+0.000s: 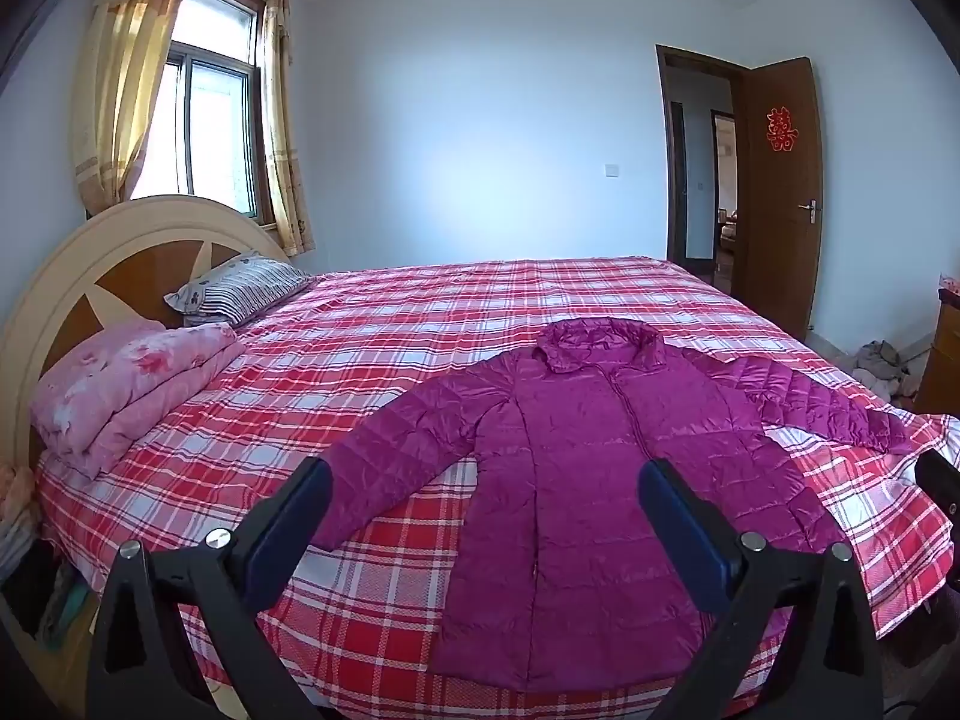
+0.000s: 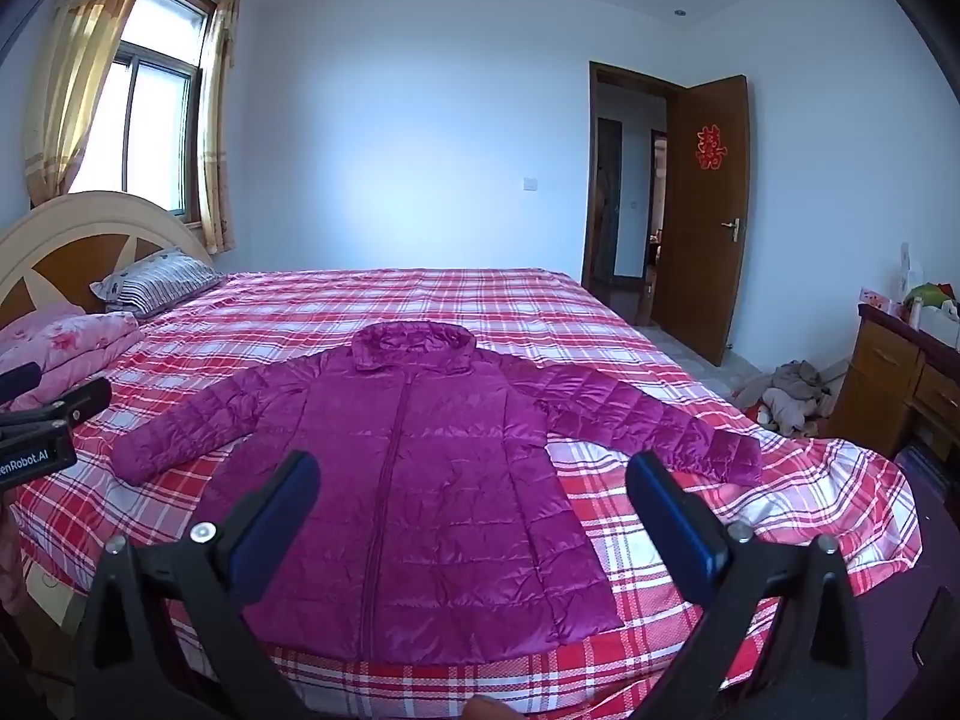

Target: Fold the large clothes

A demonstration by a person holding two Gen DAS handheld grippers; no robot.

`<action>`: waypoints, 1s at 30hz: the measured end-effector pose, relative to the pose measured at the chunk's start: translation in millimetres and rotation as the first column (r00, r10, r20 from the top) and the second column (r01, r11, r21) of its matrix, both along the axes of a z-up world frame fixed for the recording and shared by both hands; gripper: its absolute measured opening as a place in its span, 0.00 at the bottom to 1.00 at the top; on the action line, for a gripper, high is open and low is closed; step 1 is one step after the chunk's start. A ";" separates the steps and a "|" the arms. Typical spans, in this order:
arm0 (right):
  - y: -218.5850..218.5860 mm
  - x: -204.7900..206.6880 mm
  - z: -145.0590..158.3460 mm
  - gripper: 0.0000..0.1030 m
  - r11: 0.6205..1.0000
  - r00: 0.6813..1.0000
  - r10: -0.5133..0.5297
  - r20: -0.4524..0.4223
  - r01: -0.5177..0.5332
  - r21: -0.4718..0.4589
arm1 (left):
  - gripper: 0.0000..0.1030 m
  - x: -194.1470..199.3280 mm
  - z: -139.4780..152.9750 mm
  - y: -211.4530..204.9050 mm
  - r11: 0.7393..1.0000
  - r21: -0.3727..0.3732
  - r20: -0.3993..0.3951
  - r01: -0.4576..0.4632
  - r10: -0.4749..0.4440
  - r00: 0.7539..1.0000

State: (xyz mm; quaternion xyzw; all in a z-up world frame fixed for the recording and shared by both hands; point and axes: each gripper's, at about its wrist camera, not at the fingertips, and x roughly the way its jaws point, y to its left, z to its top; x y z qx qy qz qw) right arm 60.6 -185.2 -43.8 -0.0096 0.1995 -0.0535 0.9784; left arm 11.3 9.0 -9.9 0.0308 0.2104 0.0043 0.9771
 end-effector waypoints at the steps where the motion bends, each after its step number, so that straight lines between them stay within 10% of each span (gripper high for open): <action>1: 0.6 -0.1 -0.1 1.00 1.000 1.000 -0.001 -0.001 0.001 0.000 | 0.99 0.3 -0.1 -0.1 1.000 0.000 -0.001 0.000 0.000 1.000; 30: 0.6 0.1 -1.9 1.00 1.000 1.000 0.008 0.004 -0.008 0.005 | 0.99 1.8 -2.8 3.9 1.000 -0.010 -0.007 -0.016 0.016 1.000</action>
